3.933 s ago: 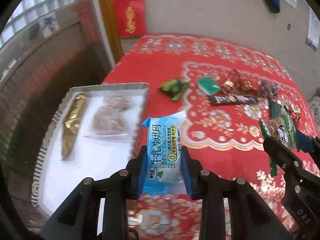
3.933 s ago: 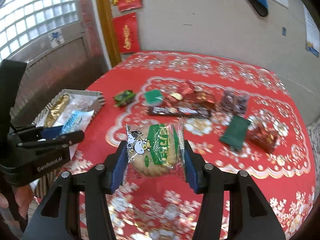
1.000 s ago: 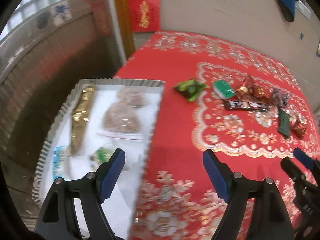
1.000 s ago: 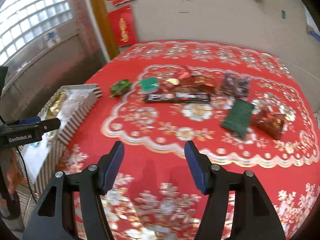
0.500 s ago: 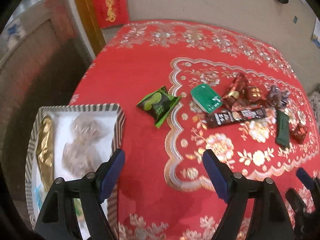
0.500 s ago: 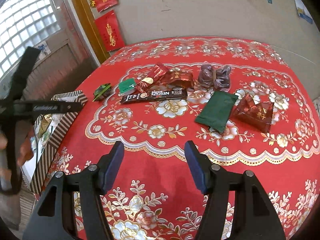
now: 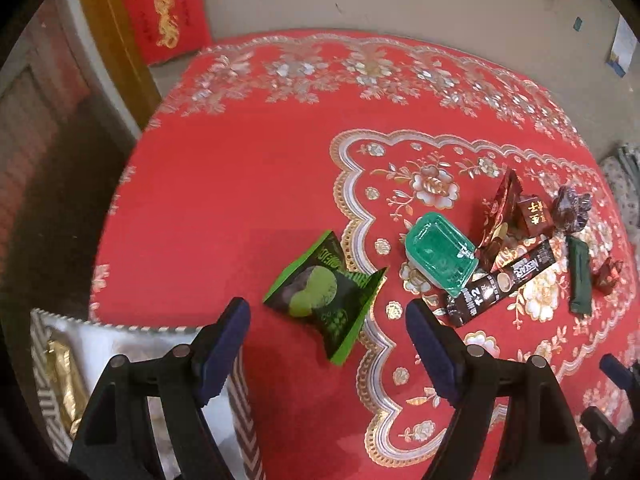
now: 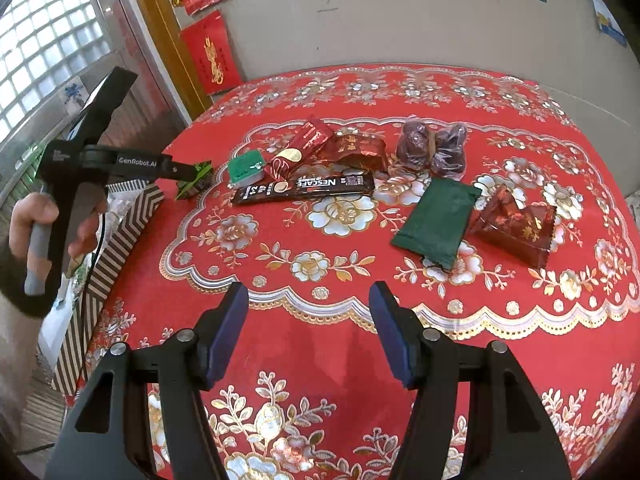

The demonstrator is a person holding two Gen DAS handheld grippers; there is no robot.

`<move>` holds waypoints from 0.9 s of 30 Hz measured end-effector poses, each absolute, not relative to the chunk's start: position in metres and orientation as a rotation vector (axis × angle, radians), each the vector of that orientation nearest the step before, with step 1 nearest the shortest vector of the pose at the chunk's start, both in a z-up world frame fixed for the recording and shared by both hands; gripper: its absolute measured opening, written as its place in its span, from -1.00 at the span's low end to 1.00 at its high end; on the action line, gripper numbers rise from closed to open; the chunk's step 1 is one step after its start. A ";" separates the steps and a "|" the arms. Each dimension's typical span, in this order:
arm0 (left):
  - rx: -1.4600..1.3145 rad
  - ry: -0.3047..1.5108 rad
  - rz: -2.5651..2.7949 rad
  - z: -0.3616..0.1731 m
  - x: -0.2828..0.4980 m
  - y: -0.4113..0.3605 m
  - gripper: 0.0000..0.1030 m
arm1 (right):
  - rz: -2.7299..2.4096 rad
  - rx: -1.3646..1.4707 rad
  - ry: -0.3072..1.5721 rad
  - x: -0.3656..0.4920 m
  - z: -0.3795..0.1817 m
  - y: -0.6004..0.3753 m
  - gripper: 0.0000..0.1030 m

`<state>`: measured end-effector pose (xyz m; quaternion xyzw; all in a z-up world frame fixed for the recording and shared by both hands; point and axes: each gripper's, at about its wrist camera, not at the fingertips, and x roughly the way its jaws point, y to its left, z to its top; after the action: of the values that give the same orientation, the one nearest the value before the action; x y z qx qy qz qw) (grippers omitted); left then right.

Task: Organize snacks
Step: 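Move both tools back over the tablecloth toward the green pouch, then grasp the green snack pouch with the left tool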

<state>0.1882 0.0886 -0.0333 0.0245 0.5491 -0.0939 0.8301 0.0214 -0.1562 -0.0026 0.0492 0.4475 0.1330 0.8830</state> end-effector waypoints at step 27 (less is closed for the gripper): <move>0.172 1.166 -0.224 -0.052 0.199 0.076 0.07 | 0.309 0.107 0.953 0.052 -0.004 -0.115 0.21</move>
<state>0.1991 0.0761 -0.0518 0.0808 0.5486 -0.1054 0.8255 0.0524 -0.1146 -0.0041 0.0511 0.4567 0.1482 0.8757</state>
